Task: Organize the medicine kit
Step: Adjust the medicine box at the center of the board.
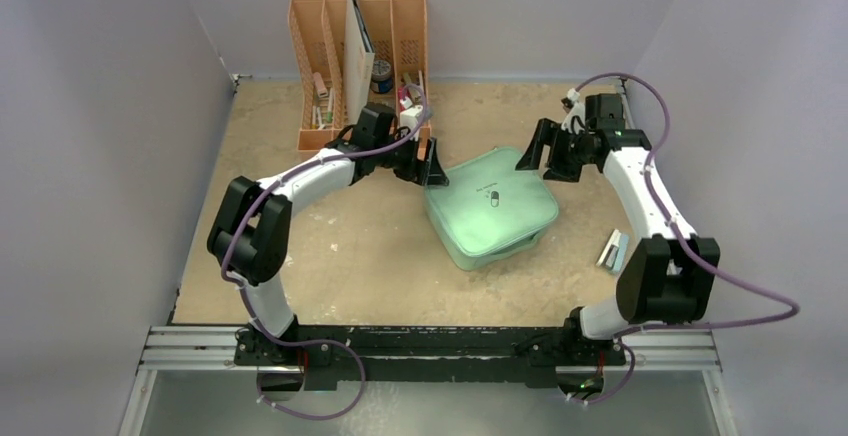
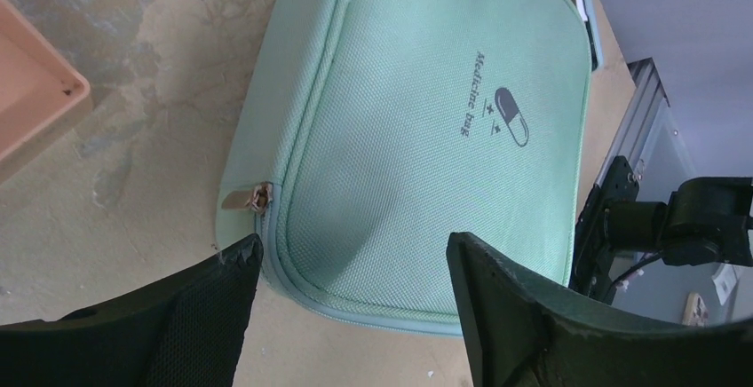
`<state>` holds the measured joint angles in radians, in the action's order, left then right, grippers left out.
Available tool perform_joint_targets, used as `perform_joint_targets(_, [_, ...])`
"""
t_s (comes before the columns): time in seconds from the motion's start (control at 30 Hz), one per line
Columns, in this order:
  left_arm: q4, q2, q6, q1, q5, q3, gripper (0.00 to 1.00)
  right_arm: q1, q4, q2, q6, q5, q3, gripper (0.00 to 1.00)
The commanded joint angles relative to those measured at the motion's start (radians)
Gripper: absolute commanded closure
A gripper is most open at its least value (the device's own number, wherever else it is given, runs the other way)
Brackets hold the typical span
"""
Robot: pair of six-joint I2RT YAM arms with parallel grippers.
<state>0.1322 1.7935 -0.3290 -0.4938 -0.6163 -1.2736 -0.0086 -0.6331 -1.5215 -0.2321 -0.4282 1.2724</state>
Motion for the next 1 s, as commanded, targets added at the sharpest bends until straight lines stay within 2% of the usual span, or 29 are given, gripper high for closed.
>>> perform_joint_targets(0.0, [-0.045, -0.002, 0.010, -0.006, -0.058, 0.034, 0.26, 0.001, -0.026, 0.141, -0.204, 0.073, -0.057, 0.21])
perform_joint_targets(0.2, [-0.008, -0.018, -0.025, -0.019, -0.076, 0.041, 0.31, 0.001, -0.073, 0.321, -0.320, 0.186, -0.215, 0.22])
perform_joint_targets(0.37, [-0.010, -0.071, -0.030, -0.042, -0.082, 0.104, 0.33, 0.001, -0.040, 0.443, -0.388, 0.225, -0.362, 0.28])
perform_joint_targets(0.47, [-0.003, -0.097, -0.042, -0.058, -0.087, 0.133, 0.34, 0.001, -0.063, 0.489, -0.430, 0.279, -0.390, 0.33])
perform_joint_targets(0.63, [-0.034, -0.164, -0.066, -0.109, -0.076, 0.216, 0.34, 0.001, -0.080, 0.560, -0.477, 0.355, -0.443, 0.33])
perform_joint_targets(0.83, [-0.143, -0.259, -0.165, -0.185, -0.061, 0.324, 0.35, 0.001, -0.049, 0.537, -0.440, 0.366, -0.486, 0.36])
perform_joint_targets(0.97, [-0.153, -0.311, -0.202, -0.226, -0.054, 0.370, 0.35, 0.001, -0.052, 0.491, -0.407, 0.362, -0.480, 0.37])
